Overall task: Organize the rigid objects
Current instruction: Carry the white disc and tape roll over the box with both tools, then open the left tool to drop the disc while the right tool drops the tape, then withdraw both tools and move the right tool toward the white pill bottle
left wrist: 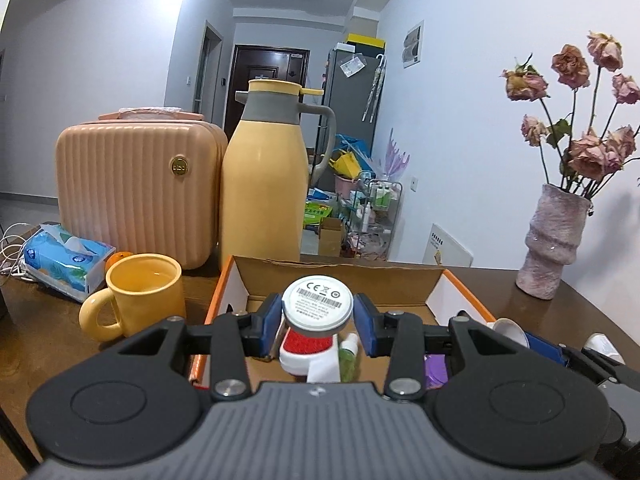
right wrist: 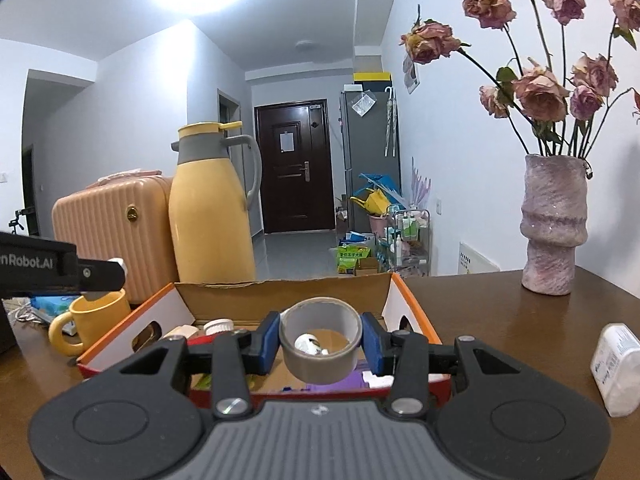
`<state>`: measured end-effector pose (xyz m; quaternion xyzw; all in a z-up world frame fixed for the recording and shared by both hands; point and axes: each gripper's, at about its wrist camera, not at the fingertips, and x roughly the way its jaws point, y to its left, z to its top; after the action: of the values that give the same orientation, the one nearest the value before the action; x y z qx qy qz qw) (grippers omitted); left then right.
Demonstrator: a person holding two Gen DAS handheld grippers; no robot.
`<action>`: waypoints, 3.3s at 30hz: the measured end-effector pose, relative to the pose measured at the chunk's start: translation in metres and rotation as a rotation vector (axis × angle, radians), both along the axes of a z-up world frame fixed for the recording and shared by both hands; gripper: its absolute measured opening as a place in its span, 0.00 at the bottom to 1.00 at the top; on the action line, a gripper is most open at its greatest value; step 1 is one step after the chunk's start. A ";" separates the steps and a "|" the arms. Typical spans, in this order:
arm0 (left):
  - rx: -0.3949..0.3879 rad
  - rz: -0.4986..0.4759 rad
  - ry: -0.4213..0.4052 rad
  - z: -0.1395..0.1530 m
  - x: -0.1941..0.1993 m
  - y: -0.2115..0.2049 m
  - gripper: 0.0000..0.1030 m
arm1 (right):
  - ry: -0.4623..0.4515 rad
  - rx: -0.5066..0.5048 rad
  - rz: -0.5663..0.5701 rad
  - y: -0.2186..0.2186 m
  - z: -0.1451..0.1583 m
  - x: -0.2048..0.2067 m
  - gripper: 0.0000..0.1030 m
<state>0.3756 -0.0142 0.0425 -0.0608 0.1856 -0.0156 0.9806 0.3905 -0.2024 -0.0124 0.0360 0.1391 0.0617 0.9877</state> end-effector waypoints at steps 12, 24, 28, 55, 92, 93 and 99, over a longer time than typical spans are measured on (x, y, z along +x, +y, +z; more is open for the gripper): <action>0.019 0.008 0.053 -0.012 0.048 0.001 0.39 | 0.023 -0.002 -0.010 0.002 -0.010 0.039 0.40; 0.057 0.011 0.097 -0.024 0.085 0.001 0.39 | 0.079 -0.043 0.017 0.007 -0.023 0.070 0.40; 0.068 0.018 0.113 -0.028 0.093 0.004 0.39 | 0.108 -0.049 0.031 0.008 -0.029 0.075 0.40; 0.070 0.129 0.075 -0.029 0.089 0.017 1.00 | 0.034 -0.056 -0.033 0.006 -0.021 0.059 1.00; 0.040 0.117 -0.002 -0.031 -0.039 0.032 1.00 | -0.033 -0.109 -0.087 -0.025 -0.023 -0.085 1.00; 0.040 0.115 0.000 -0.032 -0.043 0.031 1.00 | -0.032 -0.108 -0.089 -0.027 -0.023 -0.089 1.00; 0.039 0.103 0.021 -0.040 -0.064 0.028 1.00 | 0.004 -0.123 -0.118 -0.039 -0.026 -0.106 1.00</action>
<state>0.3113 0.0143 0.0023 -0.0515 0.1930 0.0390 0.9791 0.2843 -0.2414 -0.0388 -0.0165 0.1424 -0.0053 0.9897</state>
